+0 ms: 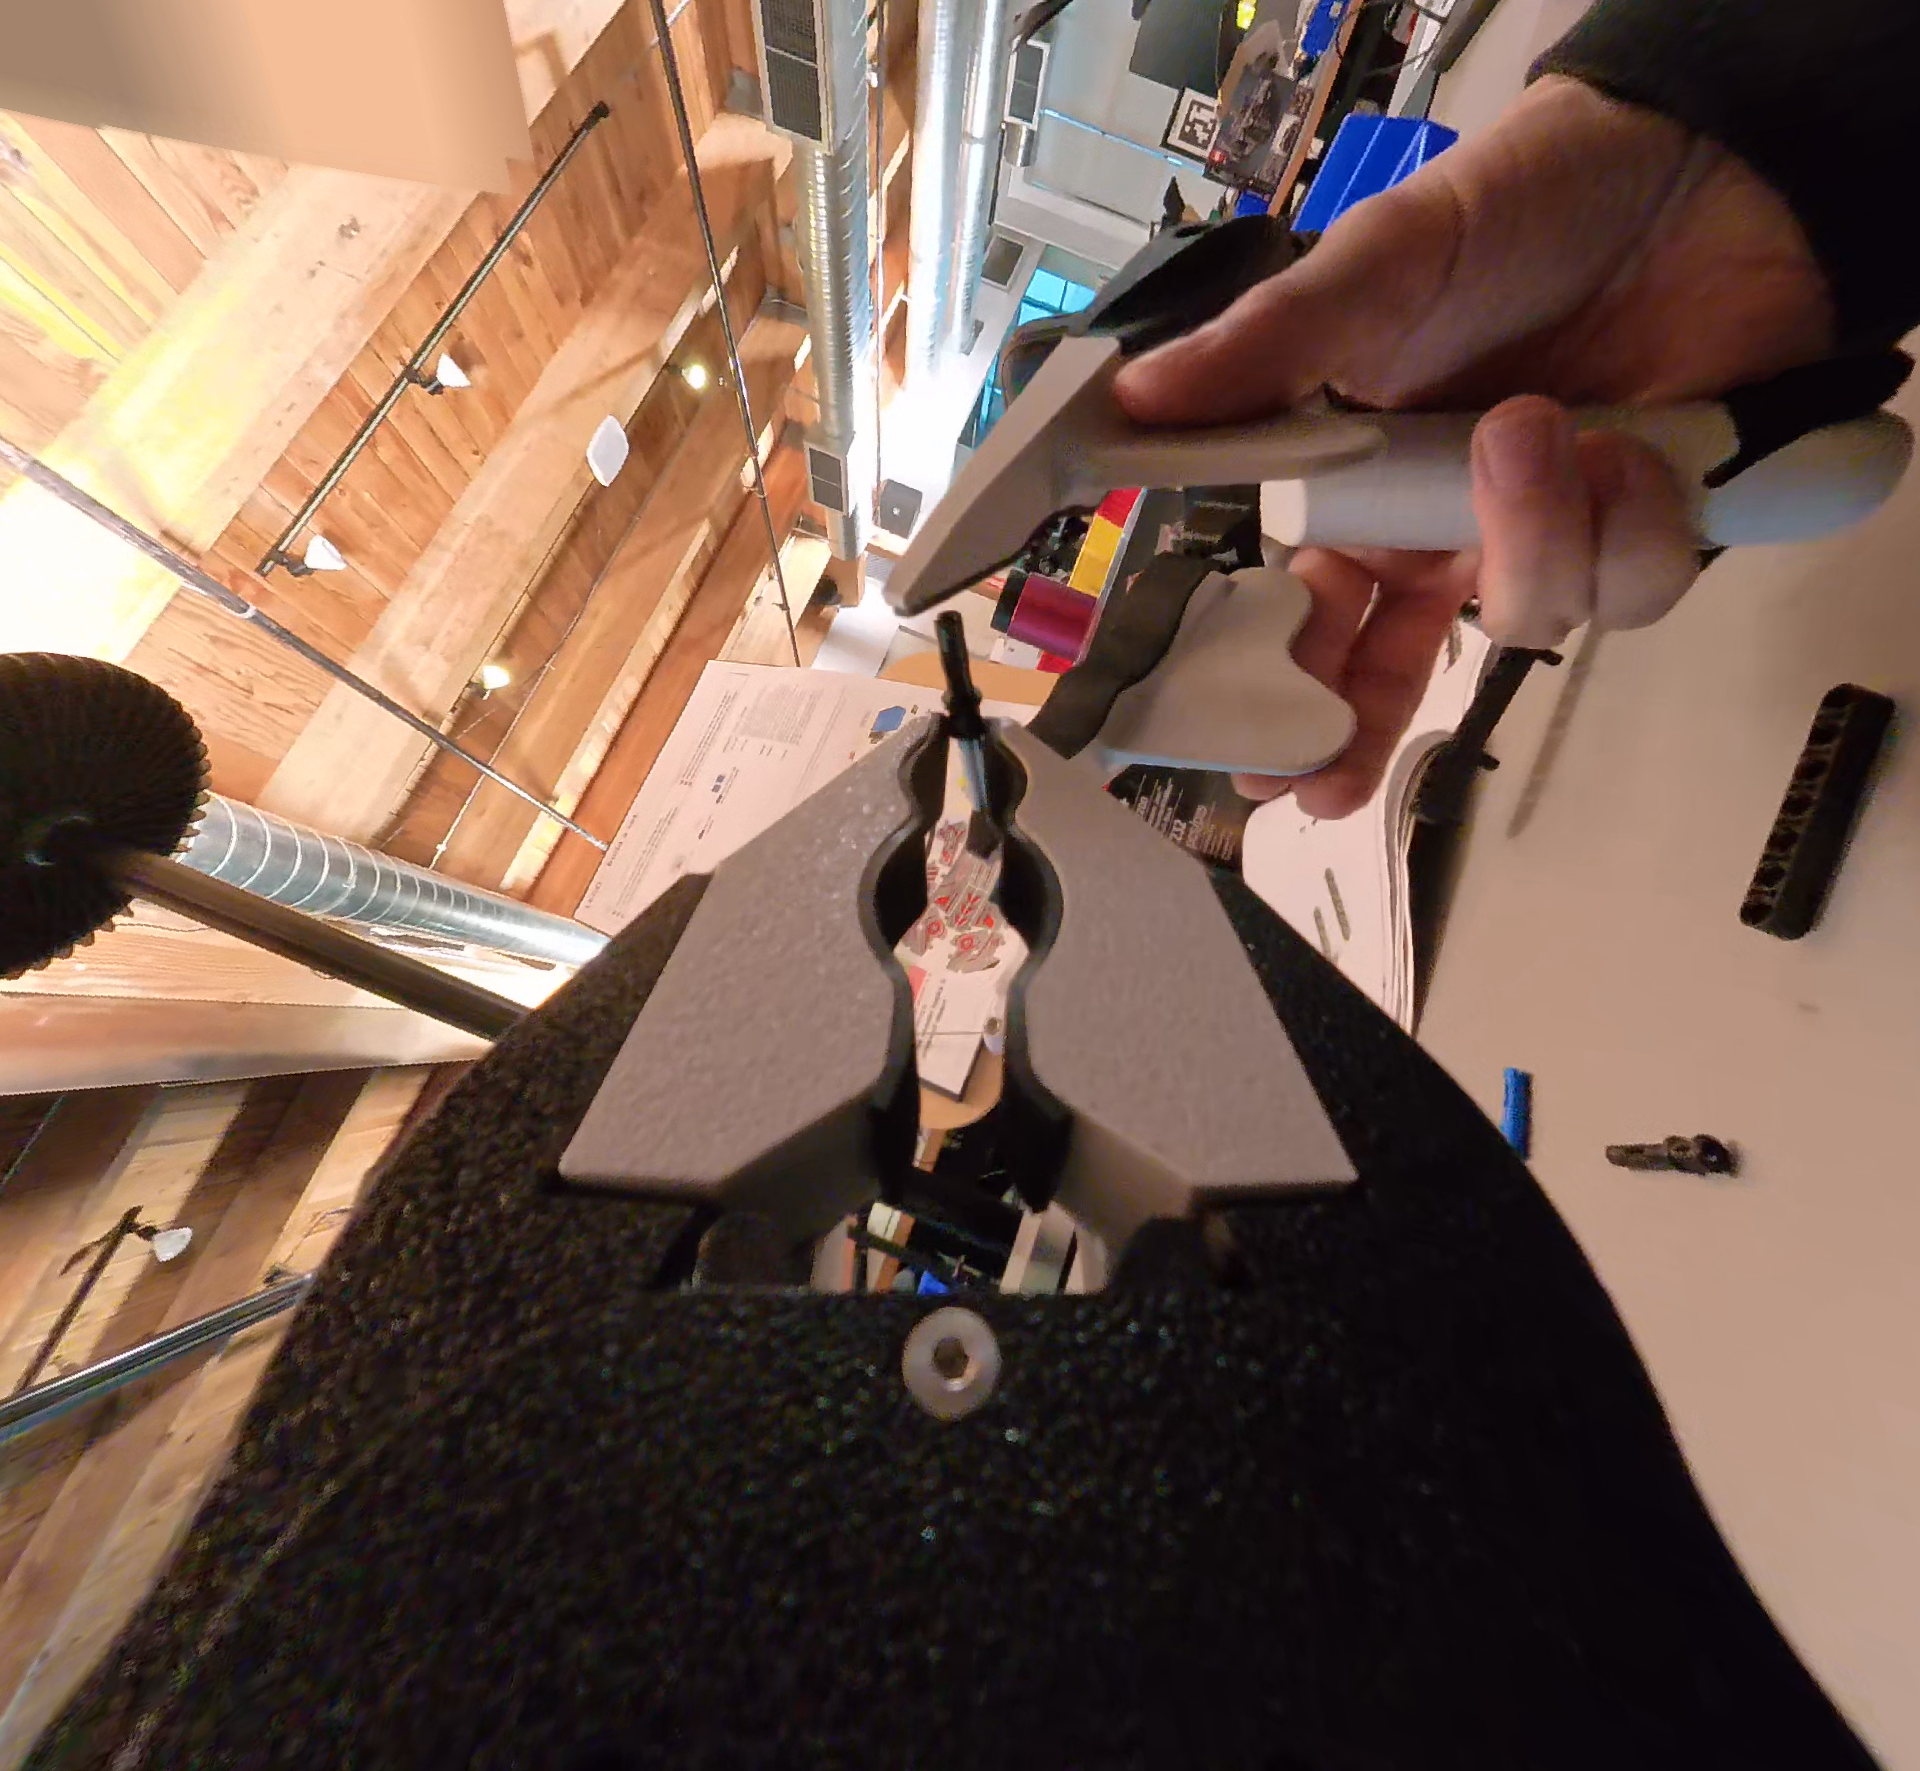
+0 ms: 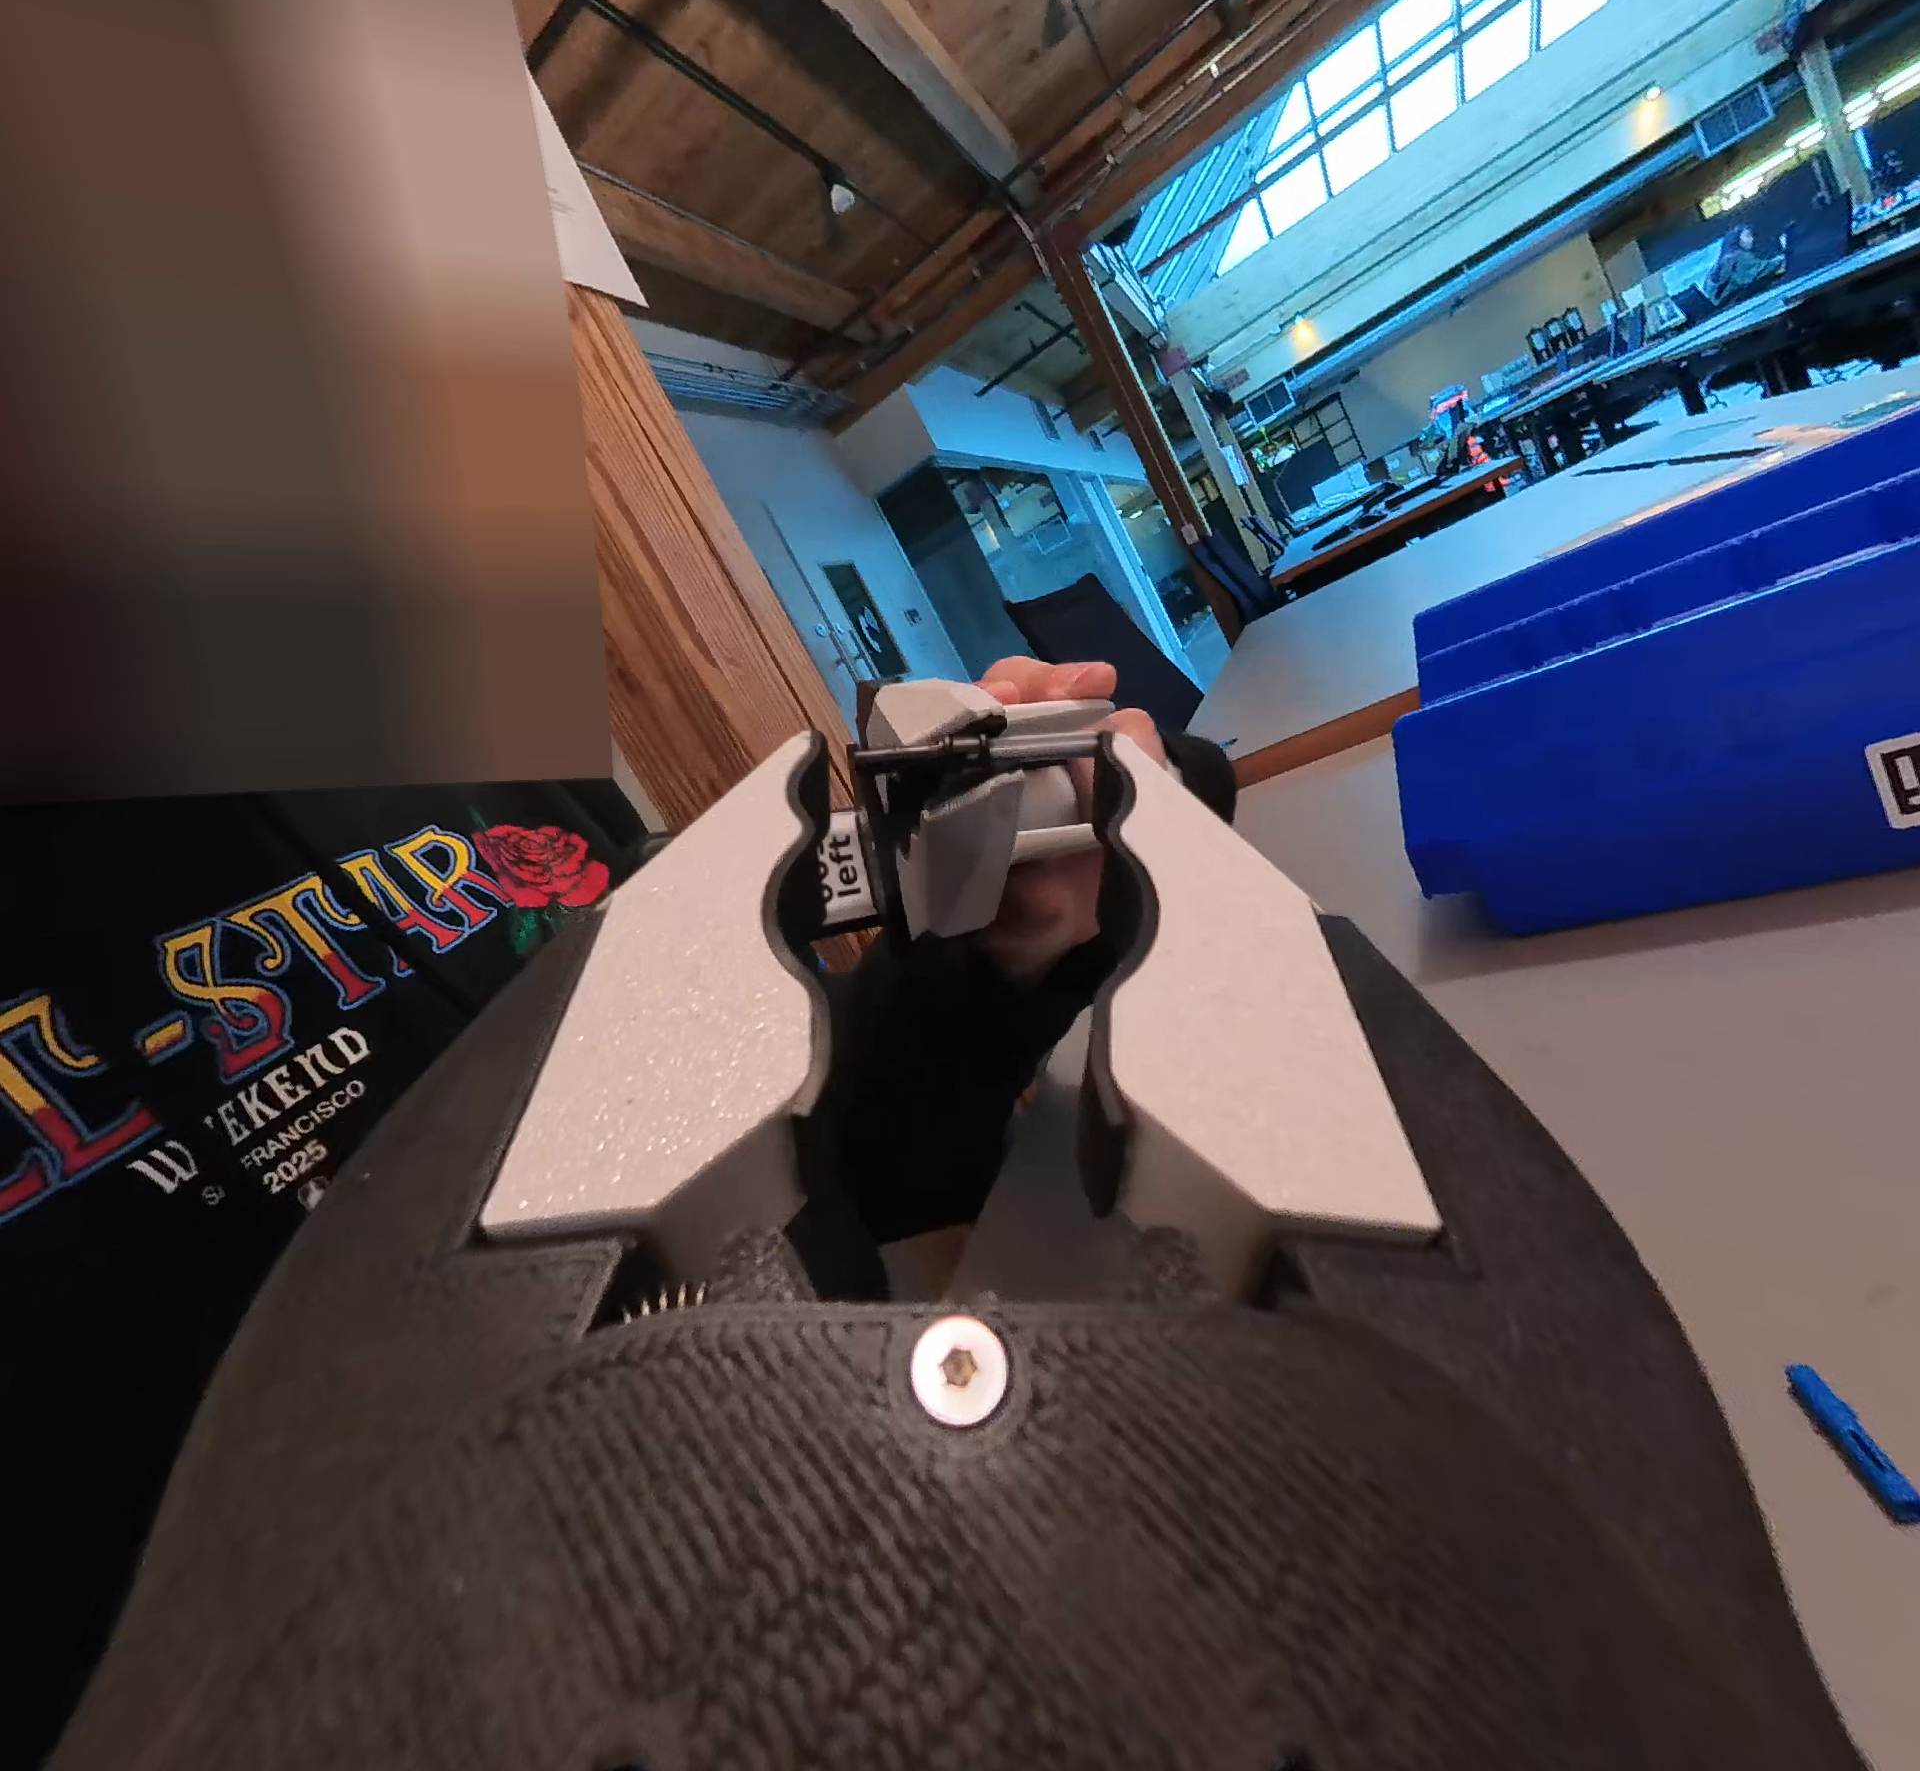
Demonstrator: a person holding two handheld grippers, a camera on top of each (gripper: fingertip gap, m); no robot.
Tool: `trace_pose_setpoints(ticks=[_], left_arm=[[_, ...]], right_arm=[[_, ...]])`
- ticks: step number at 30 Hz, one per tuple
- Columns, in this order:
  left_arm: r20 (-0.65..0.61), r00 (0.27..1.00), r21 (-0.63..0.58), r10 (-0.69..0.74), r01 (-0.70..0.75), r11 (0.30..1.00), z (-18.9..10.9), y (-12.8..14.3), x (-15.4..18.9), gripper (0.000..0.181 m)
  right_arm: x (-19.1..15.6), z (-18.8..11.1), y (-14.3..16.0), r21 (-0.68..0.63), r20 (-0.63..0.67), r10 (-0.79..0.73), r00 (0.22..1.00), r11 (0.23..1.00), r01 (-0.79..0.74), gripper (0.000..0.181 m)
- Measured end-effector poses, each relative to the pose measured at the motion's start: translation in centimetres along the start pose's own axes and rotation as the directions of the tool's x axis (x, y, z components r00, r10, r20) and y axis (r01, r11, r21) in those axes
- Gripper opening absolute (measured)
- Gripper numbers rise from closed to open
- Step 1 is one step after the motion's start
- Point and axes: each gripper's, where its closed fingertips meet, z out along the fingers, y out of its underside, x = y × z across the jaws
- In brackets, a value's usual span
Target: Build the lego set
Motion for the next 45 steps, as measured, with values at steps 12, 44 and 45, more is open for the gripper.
trace_pose_setpoints(ticks=[12,44,45], left_arm=[[-0.009,0.995,0.046,-0.103,0.103,0.994,0.1,-0.5,0.0,0.004],[-0.232,-0.597,-0.615,-0.768,0.702,-0.359,-1.4,0.9,5.4,0.024],[-0.243,-0.607,-0.62,-0.756,0.697,-0.36,-1.4,0.7,5.6,0.015]], right_arm=[[-0.4,0.3,-0.2,0.028,0.023,-0.005,1.0,1.0,0.004,0.046],[4.2,-1.2,3.3,-0.594,-0.09,-0.917,0.388,0.363,0.718,0.045],[4.2,-1.2,3.6,-0.605,-0.076,-0.921,0.383,0.348,0.716,0.045]])
